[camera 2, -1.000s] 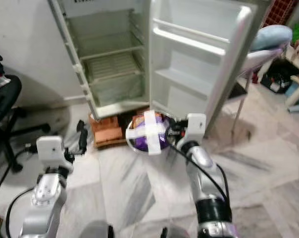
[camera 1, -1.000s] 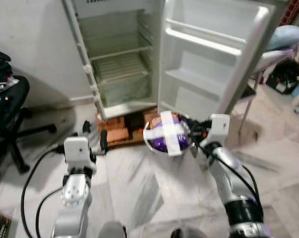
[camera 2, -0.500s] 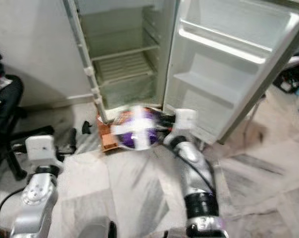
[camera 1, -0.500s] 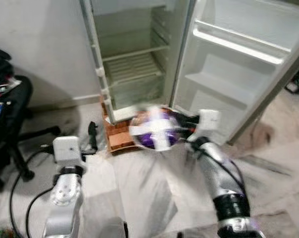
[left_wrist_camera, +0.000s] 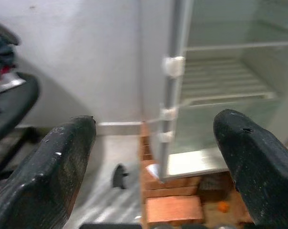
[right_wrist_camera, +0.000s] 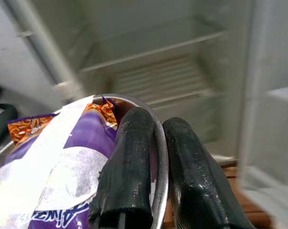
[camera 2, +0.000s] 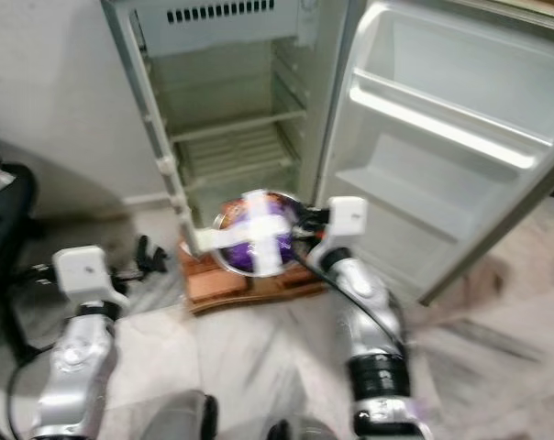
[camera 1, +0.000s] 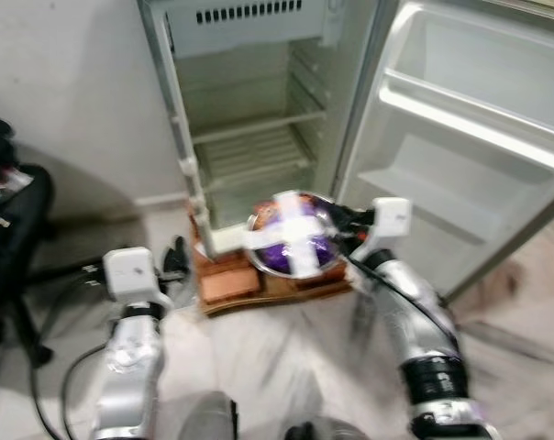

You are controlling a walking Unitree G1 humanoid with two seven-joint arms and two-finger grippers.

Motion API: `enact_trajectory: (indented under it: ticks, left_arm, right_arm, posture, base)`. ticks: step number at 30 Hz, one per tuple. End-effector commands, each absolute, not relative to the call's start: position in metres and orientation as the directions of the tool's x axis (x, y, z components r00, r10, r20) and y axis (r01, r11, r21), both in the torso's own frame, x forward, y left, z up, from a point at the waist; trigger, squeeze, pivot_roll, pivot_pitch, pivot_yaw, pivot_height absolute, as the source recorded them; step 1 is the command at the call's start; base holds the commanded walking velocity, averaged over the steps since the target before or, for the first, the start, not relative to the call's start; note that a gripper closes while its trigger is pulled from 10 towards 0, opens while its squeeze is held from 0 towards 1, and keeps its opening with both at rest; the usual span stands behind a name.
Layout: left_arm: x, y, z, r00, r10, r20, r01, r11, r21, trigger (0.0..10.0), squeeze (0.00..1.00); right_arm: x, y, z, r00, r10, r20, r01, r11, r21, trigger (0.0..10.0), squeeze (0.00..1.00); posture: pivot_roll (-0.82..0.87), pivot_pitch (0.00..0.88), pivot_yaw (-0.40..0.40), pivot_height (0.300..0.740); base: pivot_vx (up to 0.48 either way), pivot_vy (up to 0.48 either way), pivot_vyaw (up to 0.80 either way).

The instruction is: Restocking fridge

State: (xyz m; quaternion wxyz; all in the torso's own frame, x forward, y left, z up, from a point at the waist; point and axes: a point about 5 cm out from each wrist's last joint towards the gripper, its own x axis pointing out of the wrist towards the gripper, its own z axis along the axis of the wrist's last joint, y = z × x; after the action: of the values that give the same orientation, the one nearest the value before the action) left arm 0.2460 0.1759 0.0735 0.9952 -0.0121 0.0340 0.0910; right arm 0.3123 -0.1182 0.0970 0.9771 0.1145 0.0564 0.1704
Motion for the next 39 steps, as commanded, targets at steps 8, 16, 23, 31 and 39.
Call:
enact_trajectory:
  ticks: [8, 16, 23, 31, 39]
  left_arm:
    - [0.244, 0.176, 0.071, 0.974, 0.205, -0.099, -0.212, 0.975, -0.065, 10.0, 0.00]
    - [0.240, 0.170, 0.073, 0.995, 0.081, -0.062, -0.083, 0.996, -0.029, 10.0, 0.00]
    - [0.238, 0.171, 0.070, 0.993, 0.090, -0.077, -0.093, 0.995, -0.036, 10.0, 0.00]
    - [0.237, 0.172, 0.070, 0.994, 0.075, -0.076, -0.079, 0.996, -0.041, 10.0, 0.00]
    - [0.237, 0.171, 0.069, 0.994, 0.071, -0.077, -0.075, 0.996, -0.045, 10.0, 0.00]
  right_arm:
    - [0.319, -0.124, 0.106, 0.941, 0.336, -0.038, -0.319, 0.921, 0.221, 10.0, 0.00]
    - [0.321, -0.127, 0.106, 0.951, 0.307, -0.038, -0.291, 0.931, 0.221, 10.0, 0.00]
    - [0.324, -0.139, 0.109, 0.974, 0.224, -0.018, -0.216, 0.957, 0.192, 10.0, 0.00]
    - [0.325, -0.149, 0.106, 0.988, 0.151, -0.035, -0.141, 0.972, 0.189, 10.0, 0.00]
    - [0.325, -0.149, 0.105, 0.990, 0.140, -0.030, -0.133, 0.974, 0.183, 10.0, 0.00]
  posture:
    - [0.14, 0.086, -0.007, 0.740]
    - [0.14, 0.081, -0.008, 0.740]
    - [0.14, 0.078, -0.007, 0.740]
    - [0.14, 0.078, -0.005, 0.740]
    - [0.14, 0.081, -0.004, 0.740]
  base:
    - [0.000, 0.000, 0.71]
    - [0.066, 0.000, 0.57]
    - [0.275, 0.000, 0.00]
    - [0.325, 0.000, 0.00]
    - [0.425, 0.000, 0.00]
